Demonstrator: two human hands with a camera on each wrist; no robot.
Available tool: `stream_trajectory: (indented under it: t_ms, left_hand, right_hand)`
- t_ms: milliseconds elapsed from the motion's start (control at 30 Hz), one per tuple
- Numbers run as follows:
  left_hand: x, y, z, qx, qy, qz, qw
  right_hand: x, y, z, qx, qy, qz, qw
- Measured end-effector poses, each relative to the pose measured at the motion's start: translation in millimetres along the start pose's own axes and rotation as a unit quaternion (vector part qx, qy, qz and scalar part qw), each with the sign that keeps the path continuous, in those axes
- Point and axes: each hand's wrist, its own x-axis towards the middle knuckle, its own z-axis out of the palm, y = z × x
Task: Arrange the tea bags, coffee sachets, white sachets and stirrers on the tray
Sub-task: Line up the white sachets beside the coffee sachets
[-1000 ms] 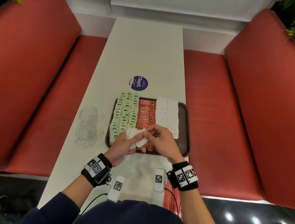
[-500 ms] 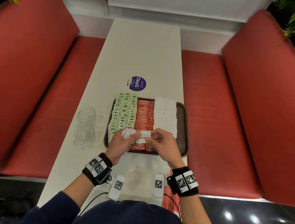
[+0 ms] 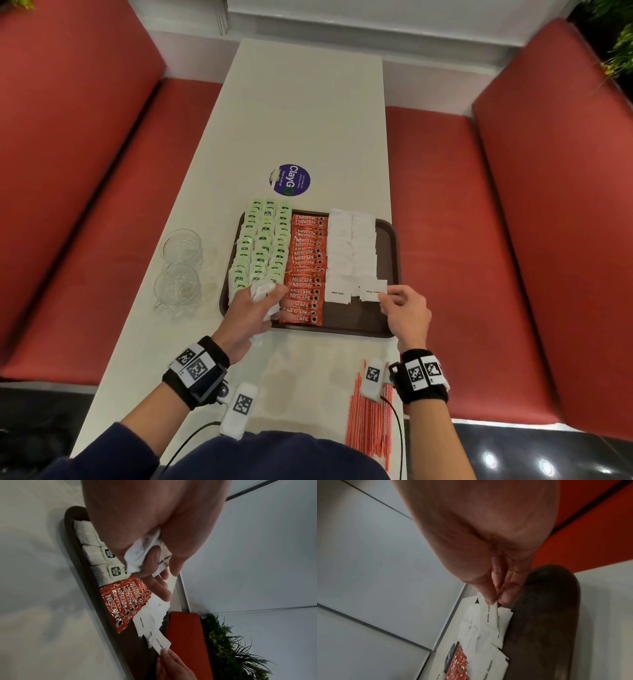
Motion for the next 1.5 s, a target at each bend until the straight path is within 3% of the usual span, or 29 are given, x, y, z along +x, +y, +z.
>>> stream_trajectory:
  t_ms: [333,600,733,833,933,1000,1067,1167,1400,1500]
  left_hand:
    - [2.7,-0.9,-4.1,-0.106,-0.023,-0.042,0.993]
    - [3.3,-0.3,-1.6,-0.245,-0.112,-0.072,0.960]
    - [2.1,0.5,-2.9,-0.238,-0.147,-0.064,0.958]
    - [-0.5,2.8,-3.9,-0.181,-0.163,-0.044,0.969]
    - [-3.0,5.6,-2.7,-0.110,-0.173,-0.026,0.978]
    - [-3.4,7.3,-3.4,-0.056,-0.181,-0.008,0.982]
    - [-5.5,10.3,-4.5,0.002,-0.193,0.011,0.981]
    - [-8.4,13.3,-7.7,0.033,-0.170,0.023,0.985]
    - [-6.9,5.9,-12.5,0.026,-0.055,0.087,0.994]
    - [-5.5,0.5,-8.7,-0.010,-0.038,0.103,0.994]
  right_hand:
    - [9.8,13.0,29.1,-0.084,-0.010,0.009,0.996]
    - [-1.3,3.2,38.0,-0.158,0.026,-0.022,0.987]
    - [-10.4,-5.8,38.7,-0.166,0.061,-0.074,0.981]
    - [-23.8,-36.1,38.4,-0.083,0.003,-0.138,0.987]
    - [-50.5,-76.3,38.9,0.002,-0.135,-0.181,0.974]
    - [-63.2,-94.0,43.0,0.007,-0.224,-0.202,0.954]
    - [-66.4,-102.1,47.6,-0.025,-0.267,-0.215,0.939]
    - [-62.9,-105.7,48.7,-0.055,-0.274,-0.208,0.937]
    - [-69.6,-101.2,39.8,0.038,-0.258,-0.127,0.957]
    - [-74.2,-96.8,37.5,0.090,-0.252,-0.088,0.960]
